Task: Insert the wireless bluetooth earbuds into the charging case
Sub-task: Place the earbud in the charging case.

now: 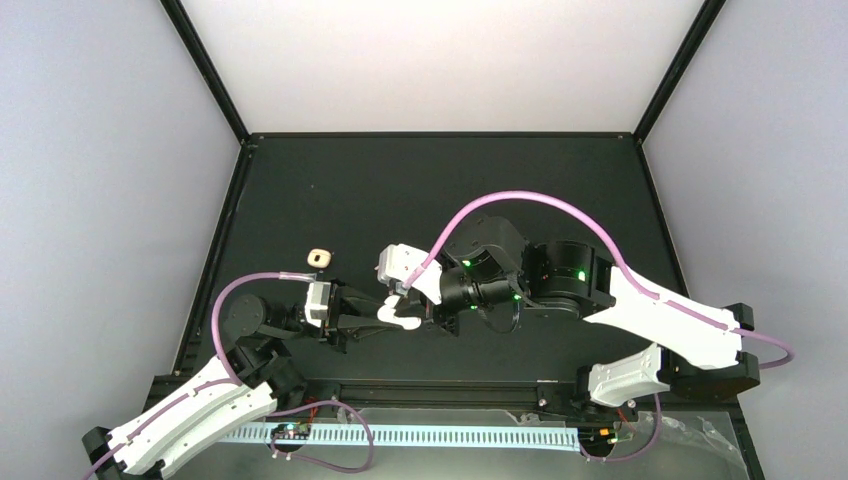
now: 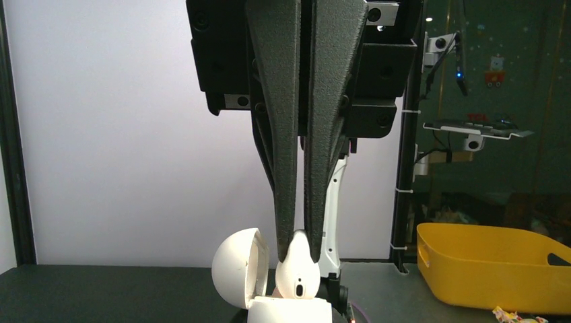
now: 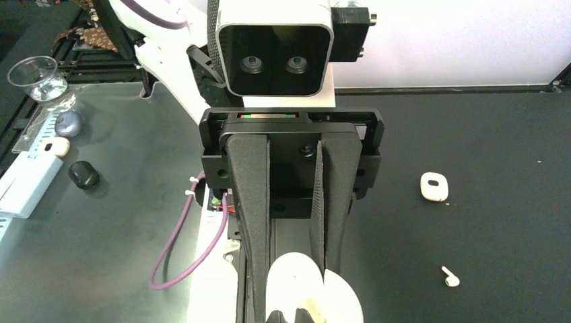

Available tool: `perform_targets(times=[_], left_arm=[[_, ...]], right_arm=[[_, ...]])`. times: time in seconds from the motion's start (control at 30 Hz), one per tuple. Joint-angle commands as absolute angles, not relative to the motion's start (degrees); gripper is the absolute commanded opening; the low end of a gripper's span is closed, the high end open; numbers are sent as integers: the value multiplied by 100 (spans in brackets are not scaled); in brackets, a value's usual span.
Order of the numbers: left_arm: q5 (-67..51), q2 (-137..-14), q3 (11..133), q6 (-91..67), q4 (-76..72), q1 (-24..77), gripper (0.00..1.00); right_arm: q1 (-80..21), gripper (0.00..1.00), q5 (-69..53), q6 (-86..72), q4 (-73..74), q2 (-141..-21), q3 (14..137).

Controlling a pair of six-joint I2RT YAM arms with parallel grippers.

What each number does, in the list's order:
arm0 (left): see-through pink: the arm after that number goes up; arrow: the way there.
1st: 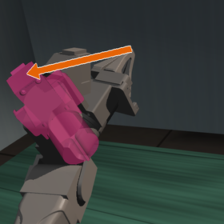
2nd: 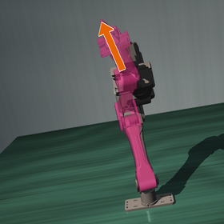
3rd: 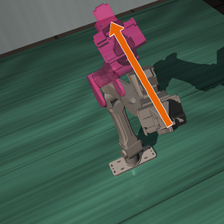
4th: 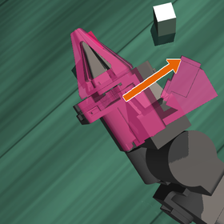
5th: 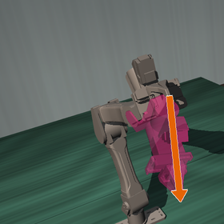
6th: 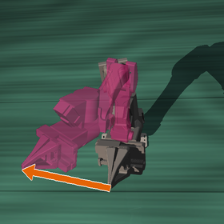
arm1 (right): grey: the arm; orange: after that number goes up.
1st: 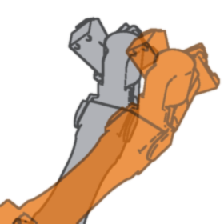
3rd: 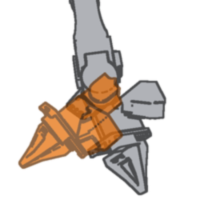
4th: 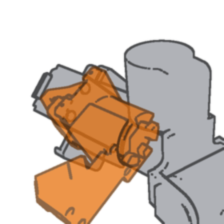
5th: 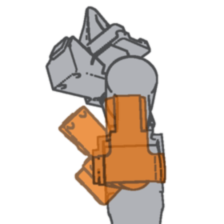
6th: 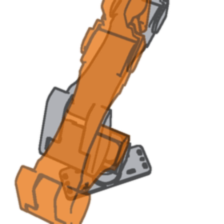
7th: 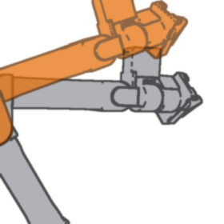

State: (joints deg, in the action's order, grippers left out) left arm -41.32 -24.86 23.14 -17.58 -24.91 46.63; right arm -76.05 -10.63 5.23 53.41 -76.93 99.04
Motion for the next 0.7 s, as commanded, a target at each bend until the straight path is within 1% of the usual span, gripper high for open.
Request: perform_targets(times=[0.0,0.67], left_arm=[[-4219,-2505,2540,-1784,-2588,4682,2],[-4256,-2492,2522,-1837,-2643,4681,2]], right_arm=[[-7677,1,-1004,589,5427,-7733,10064],[-7734,1,-757,566,5196,-7791,9932]])
